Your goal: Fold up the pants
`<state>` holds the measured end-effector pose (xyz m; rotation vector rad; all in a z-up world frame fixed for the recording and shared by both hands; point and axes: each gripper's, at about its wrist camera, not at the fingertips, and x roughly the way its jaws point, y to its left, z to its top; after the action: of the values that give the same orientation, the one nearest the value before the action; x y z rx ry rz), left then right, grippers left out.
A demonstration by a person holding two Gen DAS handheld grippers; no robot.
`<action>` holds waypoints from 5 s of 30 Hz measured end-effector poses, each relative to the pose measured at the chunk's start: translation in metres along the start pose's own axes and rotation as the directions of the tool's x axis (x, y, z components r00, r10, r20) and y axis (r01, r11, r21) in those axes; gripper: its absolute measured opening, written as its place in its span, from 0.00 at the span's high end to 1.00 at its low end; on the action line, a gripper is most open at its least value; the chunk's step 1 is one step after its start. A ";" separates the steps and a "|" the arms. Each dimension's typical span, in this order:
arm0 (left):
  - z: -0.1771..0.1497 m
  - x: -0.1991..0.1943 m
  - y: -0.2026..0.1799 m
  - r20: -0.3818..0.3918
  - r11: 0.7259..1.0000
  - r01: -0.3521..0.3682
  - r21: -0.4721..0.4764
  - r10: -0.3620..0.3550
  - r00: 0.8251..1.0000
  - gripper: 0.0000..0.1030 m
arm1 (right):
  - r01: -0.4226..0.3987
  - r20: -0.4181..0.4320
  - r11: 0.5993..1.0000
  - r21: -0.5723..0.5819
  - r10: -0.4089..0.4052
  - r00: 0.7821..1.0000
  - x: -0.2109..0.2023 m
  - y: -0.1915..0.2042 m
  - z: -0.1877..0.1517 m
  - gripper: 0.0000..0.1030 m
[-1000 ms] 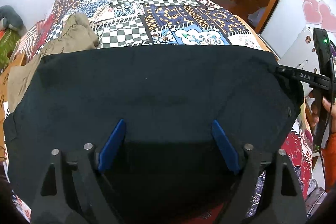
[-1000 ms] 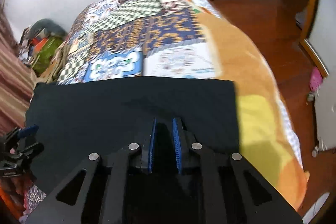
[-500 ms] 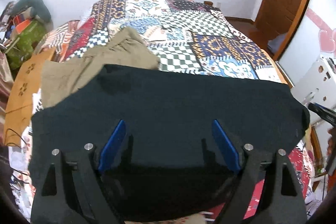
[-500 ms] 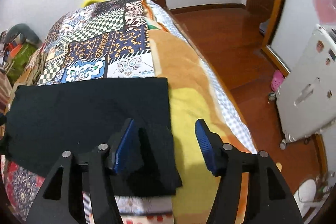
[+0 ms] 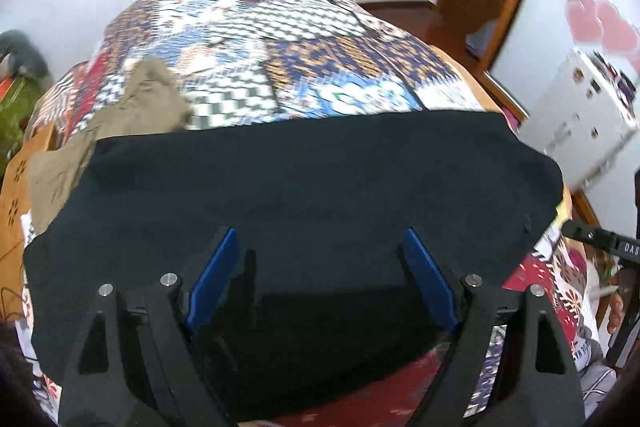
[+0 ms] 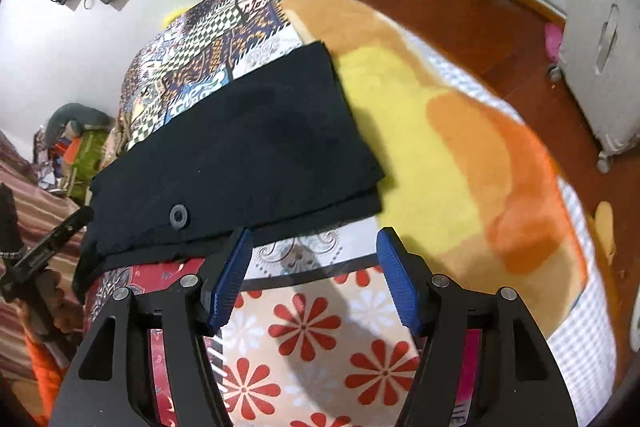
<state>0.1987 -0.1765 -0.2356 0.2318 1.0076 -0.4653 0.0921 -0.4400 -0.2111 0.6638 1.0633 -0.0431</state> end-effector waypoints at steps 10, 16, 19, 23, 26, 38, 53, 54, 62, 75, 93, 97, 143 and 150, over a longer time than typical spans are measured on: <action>-0.006 0.022 -0.023 -0.062 0.999 0.008 0.043 -0.005 0.998 0.17 | -0.115 -0.008 0.991 0.066 0.116 0.993 0.025 -0.004 0.004 0.35; -0.008 0.024 -0.022 -0.063 0.999 0.002 0.037 0.001 0.998 0.16 | -0.149 0.048 0.983 0.110 0.144 0.988 0.026 -0.009 0.008 0.34; -0.008 0.024 -0.023 -0.060 0.999 -0.004 0.042 0.007 0.998 0.16 | -0.146 0.104 0.983 0.114 0.134 0.985 0.022 -0.011 0.010 0.40; -0.009 0.024 -0.023 -0.059 0.999 -0.006 0.042 0.008 0.998 0.15 | -0.177 0.170 0.969 0.171 0.148 0.974 0.016 -0.021 0.015 0.64; -0.009 0.024 -0.023 -0.059 0.999 -0.006 0.043 0.009 0.998 0.15 | -0.176 0.180 0.970 0.166 0.146 0.973 0.015 -0.023 0.018 0.81; -0.009 0.022 -0.023 -0.051 0.999 -0.014 0.044 0.016 0.999 0.15 | -0.143 0.230 0.988 0.063 0.125 0.965 -0.002 -0.005 0.027 0.89; -0.009 0.025 -0.024 -0.049 0.999 -0.017 0.038 0.019 0.999 0.13 | 0.066 0.207 0.997 -0.039 -0.056 0.977 -0.011 -0.026 0.070 0.66; -0.009 0.026 -0.024 -0.049 0.999 -0.020 0.037 0.022 0.999 0.13 | 0.069 0.207 0.995 -0.074 -0.052 0.977 -0.007 -0.021 0.080 0.66; -0.008 0.030 -0.023 -0.054 0.999 -0.032 0.031 0.033 0.998 0.08 | 0.067 0.119 0.966 -0.251 -0.038 0.992 0.046 0.008 0.120 0.66; -0.007 0.032 -0.023 -0.054 0.999 -0.033 0.029 0.034 0.998 0.06 | 0.123 0.127 0.900 -0.419 -0.077 0.989 0.070 0.025 0.120 0.92; -0.007 0.033 -0.023 -0.044 0.999 -0.037 0.026 0.038 0.998 0.06 | 0.088 0.137 0.968 -0.233 -0.057 0.989 -0.009 0.007 0.088 0.47; -0.008 0.033 -0.023 -0.038 0.999 -0.038 0.025 0.038 0.999 0.06 | 0.008 0.073 0.985 -0.172 0.005 0.997 -0.015 0.009 0.050 0.47; -0.023 -0.068 0.068 0.176 0.984 -0.094 -0.149 0.120 0.977 0.06 | -0.194 0.278 0.926 -0.325 0.289 0.916 -0.033 0.151 0.072 0.90; -0.051 -0.093 0.120 0.207 0.956 -0.142 -0.255 0.198 0.958 0.06 | -0.222 0.212 0.855 -0.468 0.353 0.911 -0.015 0.226 0.074 0.90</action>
<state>0.1752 -0.0261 -0.1855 0.0464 0.7980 -0.2039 0.2200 -0.3010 -0.0669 0.3864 0.6427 0.3460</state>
